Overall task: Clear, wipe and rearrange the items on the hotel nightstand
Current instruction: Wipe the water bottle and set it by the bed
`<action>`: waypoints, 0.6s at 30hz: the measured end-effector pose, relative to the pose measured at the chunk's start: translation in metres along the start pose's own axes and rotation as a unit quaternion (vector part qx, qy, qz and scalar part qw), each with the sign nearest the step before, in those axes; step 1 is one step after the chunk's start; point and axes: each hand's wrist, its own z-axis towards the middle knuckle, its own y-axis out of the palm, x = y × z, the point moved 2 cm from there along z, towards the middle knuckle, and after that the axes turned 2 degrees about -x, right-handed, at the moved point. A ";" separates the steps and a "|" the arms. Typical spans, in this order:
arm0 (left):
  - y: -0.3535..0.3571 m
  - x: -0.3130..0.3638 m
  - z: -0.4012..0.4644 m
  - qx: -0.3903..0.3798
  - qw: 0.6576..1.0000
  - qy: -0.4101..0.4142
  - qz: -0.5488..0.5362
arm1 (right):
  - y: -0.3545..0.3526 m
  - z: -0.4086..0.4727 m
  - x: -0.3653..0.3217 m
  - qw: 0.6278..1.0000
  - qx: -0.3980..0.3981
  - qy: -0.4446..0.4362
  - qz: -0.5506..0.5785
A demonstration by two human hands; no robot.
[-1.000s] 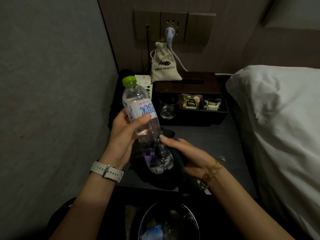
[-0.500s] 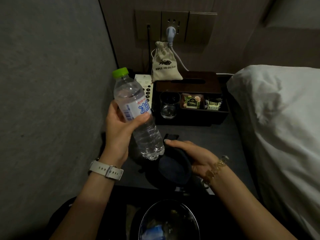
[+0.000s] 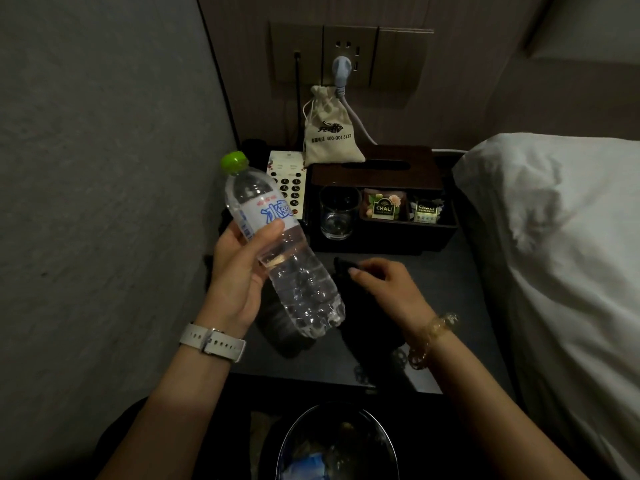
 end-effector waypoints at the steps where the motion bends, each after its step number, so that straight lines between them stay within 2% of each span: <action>1: 0.002 -0.002 0.000 -0.006 1.000 -0.005 0.006 | -0.003 -0.001 -0.002 0.997 0.037 -0.034 -0.054; 3: 0.005 -0.005 0.001 -0.017 1.000 -0.014 0.019 | -0.007 -0.007 -0.012 0.989 0.062 -0.111 -0.071; 6: 0.012 -0.011 0.001 -0.030 0.999 -0.027 0.031 | -0.004 -0.019 -0.023 0.985 -0.031 -0.166 0.026; 9: 0.022 -0.017 0.000 -0.045 0.998 -0.027 0.044 | 0.005 -0.028 -0.023 0.980 -0.083 -0.180 0.021; 13: 0.037 -0.026 -0.002 -0.063 0.996 -0.030 0.061 | 0.007 -0.028 -0.018 0.986 -0.022 -0.166 -0.017; 18: 0.060 -0.038 -0.003 -0.123 0.988 -0.034 0.091 | -0.007 -0.024 -0.013 0.988 0.037 -0.150 -0.017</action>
